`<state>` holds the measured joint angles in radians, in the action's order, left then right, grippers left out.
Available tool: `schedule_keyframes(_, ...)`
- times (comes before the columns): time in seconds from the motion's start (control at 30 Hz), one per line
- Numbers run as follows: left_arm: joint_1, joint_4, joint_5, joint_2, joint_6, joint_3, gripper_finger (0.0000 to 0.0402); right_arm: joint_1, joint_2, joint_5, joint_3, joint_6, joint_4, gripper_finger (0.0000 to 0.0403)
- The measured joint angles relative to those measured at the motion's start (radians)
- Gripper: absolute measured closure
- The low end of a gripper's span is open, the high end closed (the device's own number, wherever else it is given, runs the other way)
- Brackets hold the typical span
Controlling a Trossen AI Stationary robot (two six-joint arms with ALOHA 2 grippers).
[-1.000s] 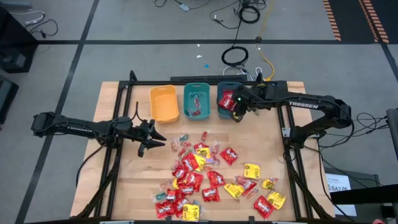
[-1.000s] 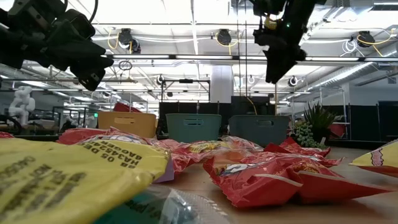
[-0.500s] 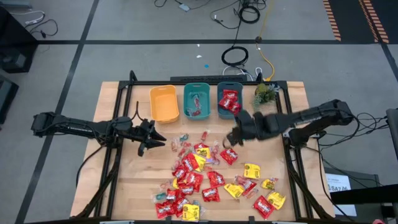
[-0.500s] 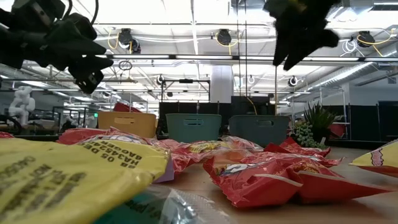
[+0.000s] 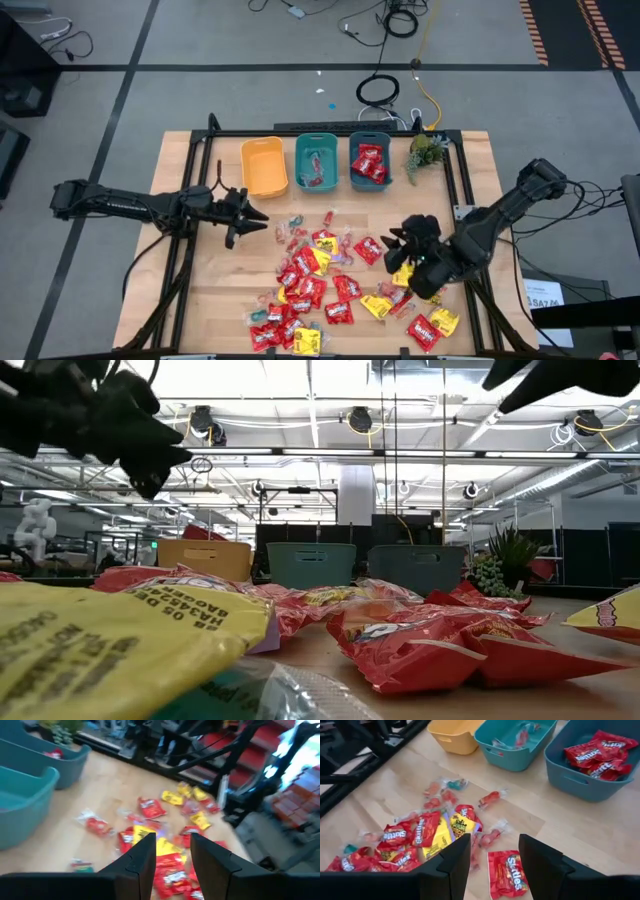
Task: Sort candy
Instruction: Put the light orange gummy candy into the blue bin
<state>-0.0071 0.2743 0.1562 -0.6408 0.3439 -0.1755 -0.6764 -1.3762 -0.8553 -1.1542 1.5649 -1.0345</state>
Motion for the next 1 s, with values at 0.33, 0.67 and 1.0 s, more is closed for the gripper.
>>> schedule_keyframes(0.33, -0.153, -0.399, -0.369, -0.077, -0.169, -0.306, 0.0272, -0.082, 0.032, -0.036, 0.055, 0.081, -0.118, 0.0243)
schedule_keyframes(0.67, -0.294, -0.562, -0.544, -0.375, -0.035, -0.513, 0.0272, -0.111, 0.294, -0.002, 0.479, -0.038, 0.400, 0.0243)
schedule_keyframes(1.0, -0.298, -0.403, -0.456, -0.566, 0.044, -0.581, 0.0272, -0.111, 0.401, -0.007, 0.586, -0.170, 0.512, 0.0243)
